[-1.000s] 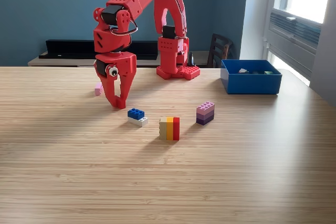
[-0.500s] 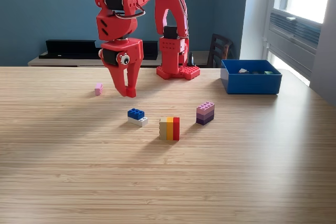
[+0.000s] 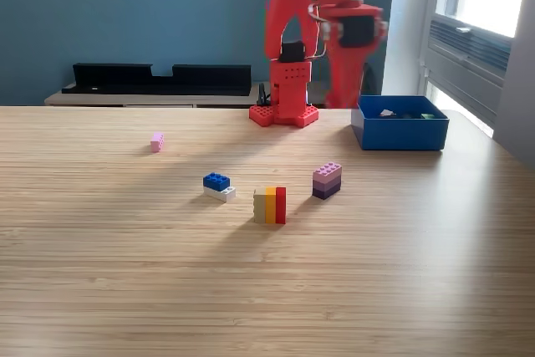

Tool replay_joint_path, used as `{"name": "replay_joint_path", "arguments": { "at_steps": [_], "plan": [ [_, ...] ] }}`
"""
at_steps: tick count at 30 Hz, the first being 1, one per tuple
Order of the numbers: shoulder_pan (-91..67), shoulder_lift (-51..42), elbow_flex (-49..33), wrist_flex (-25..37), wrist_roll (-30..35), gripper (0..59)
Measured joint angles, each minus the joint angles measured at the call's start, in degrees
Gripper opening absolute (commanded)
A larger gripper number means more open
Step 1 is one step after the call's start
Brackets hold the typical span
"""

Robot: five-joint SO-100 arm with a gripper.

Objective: Grasp a lego block and put it in the bin.

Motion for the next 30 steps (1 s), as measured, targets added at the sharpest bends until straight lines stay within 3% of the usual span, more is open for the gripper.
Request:
{"name": "replay_joint_path", "arguments": {
  "at_steps": [18,19,24,25,27,30],
  "plan": [
    [-47.02,0.0,6.33,0.0,-10.11,0.3],
    [-47.55,0.0,6.42,0.0,-10.37,1.7],
    [-47.55,0.0,7.03,0.0,-12.3,30.6],
    [-47.55,0.0,7.29,0.0,-12.66,34.3],
    [-47.55,0.0,7.38,0.0,-13.36,36.3],
    [-47.55,0.0,7.38,0.0,-13.8,34.6]
  ]
}}
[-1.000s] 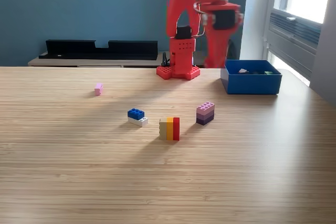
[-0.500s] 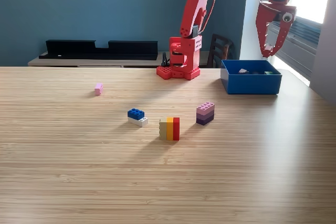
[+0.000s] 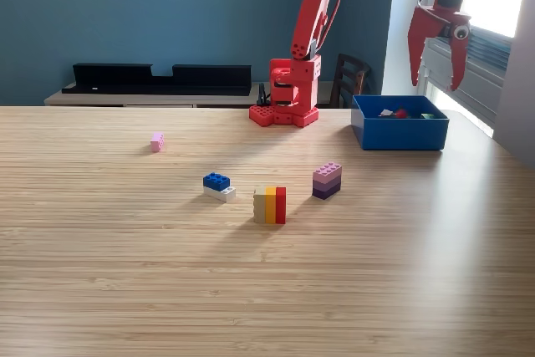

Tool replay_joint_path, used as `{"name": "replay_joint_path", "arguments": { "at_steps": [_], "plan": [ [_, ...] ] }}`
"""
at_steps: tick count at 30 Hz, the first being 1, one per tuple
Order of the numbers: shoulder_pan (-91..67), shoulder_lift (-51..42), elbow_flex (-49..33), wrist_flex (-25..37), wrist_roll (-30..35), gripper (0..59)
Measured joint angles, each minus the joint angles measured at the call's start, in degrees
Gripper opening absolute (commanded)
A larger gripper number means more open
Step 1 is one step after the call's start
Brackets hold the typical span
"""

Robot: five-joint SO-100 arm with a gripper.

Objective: Grasp a lego block and put it in the bin.

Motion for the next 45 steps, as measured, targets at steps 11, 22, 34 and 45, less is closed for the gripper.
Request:
{"name": "replay_joint_path", "arguments": {
  "at_steps": [11,22,34,45],
  "plan": [
    [12.48,0.0,0.0,0.0,3.16,1.9],
    [37.53,0.0,2.37,0.0,5.1,1.9],
    [43.51,0.0,6.24,0.0,3.43,2.2],
    [58.01,0.0,3.34,0.0,-1.23,27.2]
  ]
}}
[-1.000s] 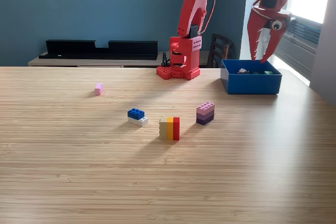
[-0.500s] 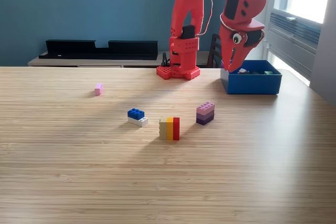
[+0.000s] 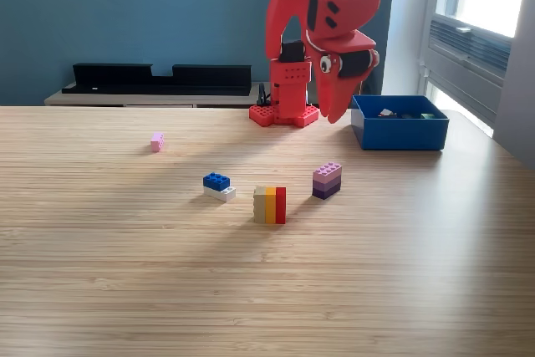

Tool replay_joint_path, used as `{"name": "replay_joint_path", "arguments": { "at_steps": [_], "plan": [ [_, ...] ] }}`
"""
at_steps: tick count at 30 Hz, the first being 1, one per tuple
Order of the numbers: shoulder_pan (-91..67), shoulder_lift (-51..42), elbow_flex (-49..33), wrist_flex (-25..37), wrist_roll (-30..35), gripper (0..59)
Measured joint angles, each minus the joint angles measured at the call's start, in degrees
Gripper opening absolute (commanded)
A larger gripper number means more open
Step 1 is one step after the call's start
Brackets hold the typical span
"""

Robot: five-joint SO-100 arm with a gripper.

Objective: Grasp a lego block and put it in the bin.

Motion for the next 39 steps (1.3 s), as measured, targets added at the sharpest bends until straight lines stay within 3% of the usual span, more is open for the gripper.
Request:
{"name": "replay_joint_path", "arguments": {
  "at_steps": [4,12,18,27,39],
  "plan": [
    [6.86,0.0,-1.05,0.0,0.97,29.7],
    [24.87,0.0,-1.14,-0.62,12.83,21.8],
    [41.22,0.0,2.11,-4.83,17.67,25.4],
    [58.01,0.0,9.05,-10.37,15.38,26.4],
    [70.58,0.0,22.76,-22.59,12.57,26.1]
  ]
}}
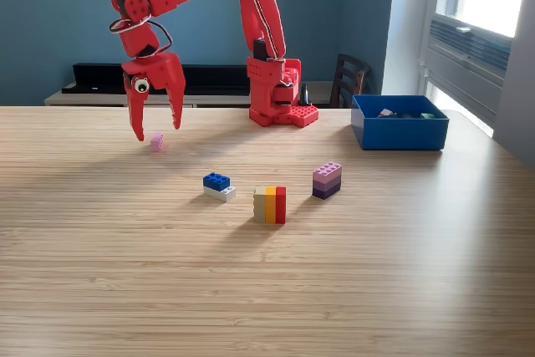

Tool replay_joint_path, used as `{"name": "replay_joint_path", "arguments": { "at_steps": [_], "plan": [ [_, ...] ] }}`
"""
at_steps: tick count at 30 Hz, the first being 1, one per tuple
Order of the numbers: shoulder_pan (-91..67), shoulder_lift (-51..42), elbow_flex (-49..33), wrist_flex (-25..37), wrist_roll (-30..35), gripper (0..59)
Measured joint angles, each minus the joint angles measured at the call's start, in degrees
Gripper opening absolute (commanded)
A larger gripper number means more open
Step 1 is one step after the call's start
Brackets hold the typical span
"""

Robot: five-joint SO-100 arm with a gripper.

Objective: Grasp a lego block and put it in the bin.

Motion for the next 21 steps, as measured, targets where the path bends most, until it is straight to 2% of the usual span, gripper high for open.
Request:
{"name": "replay_joint_path", "arguments": {
  "at_steps": [13,15,17,18,21],
  "plan": [
    [0.62,0.53,7.91,-10.99,1.05,21.4],
    [0.62,0.53,8.88,-12.04,1.14,17.7],
    [0.62,0.53,9.32,-13.1,1.41,6.6],
    [0.62,0.53,9.4,-13.8,1.76,3.5],
    [0.62,0.53,9.49,-13.89,2.37,1.6]
  ]
}}
